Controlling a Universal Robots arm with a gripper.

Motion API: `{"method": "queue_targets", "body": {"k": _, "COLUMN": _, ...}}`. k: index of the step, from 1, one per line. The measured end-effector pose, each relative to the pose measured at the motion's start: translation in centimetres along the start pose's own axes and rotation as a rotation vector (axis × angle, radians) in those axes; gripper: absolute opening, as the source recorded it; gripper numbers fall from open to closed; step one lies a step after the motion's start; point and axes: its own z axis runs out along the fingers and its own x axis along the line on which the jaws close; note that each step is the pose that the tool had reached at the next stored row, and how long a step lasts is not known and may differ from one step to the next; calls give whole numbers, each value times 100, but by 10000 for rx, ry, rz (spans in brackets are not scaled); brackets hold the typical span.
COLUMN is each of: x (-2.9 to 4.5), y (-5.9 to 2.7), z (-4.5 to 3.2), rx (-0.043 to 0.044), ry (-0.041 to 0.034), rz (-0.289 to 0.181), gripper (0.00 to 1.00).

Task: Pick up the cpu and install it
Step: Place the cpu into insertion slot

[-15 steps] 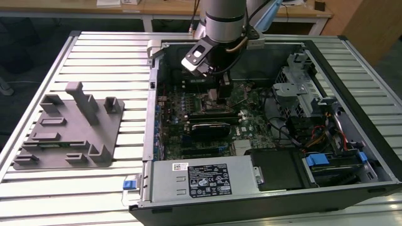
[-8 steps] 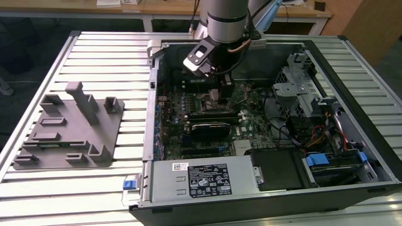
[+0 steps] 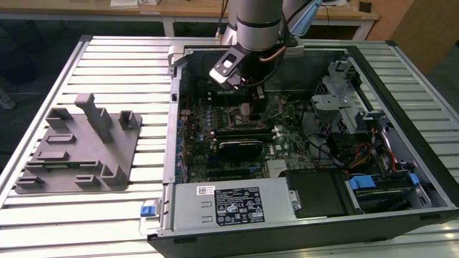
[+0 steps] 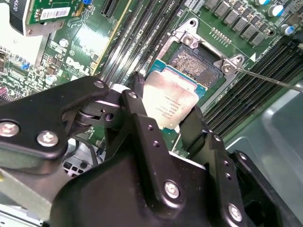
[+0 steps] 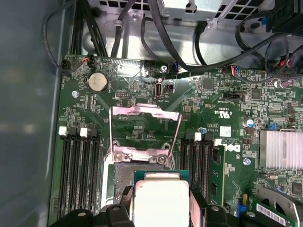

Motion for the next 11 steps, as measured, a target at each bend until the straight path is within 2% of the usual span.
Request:
{"method": "queue_targets", "body": {"k": 4, "x": 2, "y": -1, "z": 16, "rx": -1, "ry": -6, "rz": 80, "gripper": 55}}
{"method": "queue_targets", "body": {"k": 8, "x": 5, "y": -4, "z": 46, "rx": 27, "ry": -24, "rz": 507, "gripper": 55}}
{"method": "queue_targets", "body": {"k": 11, "x": 9, "y": -4, "z": 58, "rx": 27, "ry": 40, "rz": 527, "gripper": 55}}
